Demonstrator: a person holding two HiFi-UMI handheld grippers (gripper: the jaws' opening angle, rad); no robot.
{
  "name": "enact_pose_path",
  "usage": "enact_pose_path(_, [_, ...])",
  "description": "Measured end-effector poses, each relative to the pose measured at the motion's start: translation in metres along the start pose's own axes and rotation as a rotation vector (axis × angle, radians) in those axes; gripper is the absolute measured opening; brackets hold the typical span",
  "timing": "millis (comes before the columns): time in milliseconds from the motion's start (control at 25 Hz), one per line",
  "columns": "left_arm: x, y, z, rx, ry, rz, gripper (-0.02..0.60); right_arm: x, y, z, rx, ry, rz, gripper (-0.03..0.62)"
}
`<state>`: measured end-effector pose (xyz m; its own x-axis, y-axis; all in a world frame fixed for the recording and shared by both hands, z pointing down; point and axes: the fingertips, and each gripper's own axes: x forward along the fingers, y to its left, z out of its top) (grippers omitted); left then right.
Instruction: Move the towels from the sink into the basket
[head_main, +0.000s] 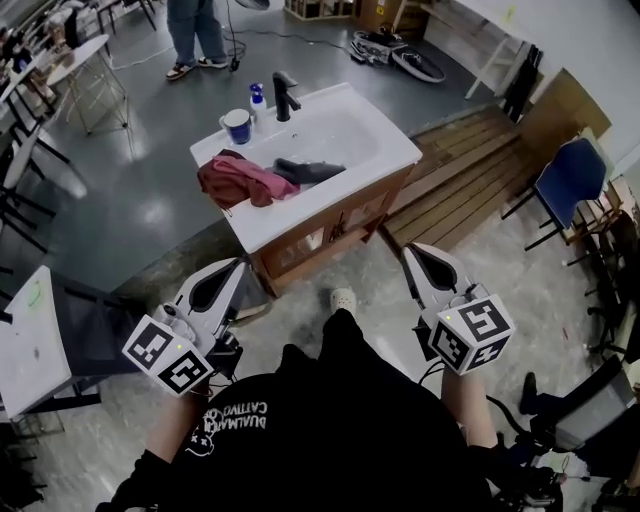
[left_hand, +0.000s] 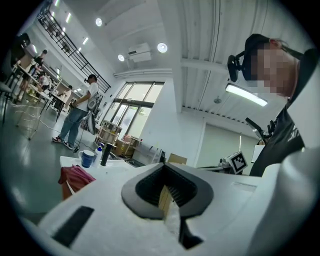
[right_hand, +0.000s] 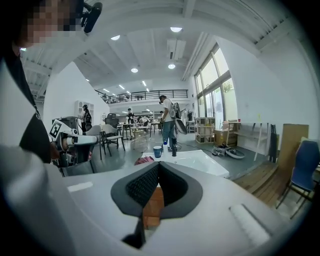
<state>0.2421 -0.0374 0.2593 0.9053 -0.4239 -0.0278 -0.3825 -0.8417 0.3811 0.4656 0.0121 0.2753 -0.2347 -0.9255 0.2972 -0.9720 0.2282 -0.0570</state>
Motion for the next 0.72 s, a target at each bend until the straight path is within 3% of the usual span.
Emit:
enact_pose_path(200, [0.007, 0.013, 0.005, -0.003, -0.014, 0.028, -0.002, 0.03, -0.005, 0.007, -0.015, 0.001, 0.05, 0.009])
enact_pose_path(720, [0.054, 0.082, 0.019, -0.005, -0.032, 0.19, -0.002, 0.146, -0.06, 0.027, 0.017, 0.02, 0.207, 0.009])
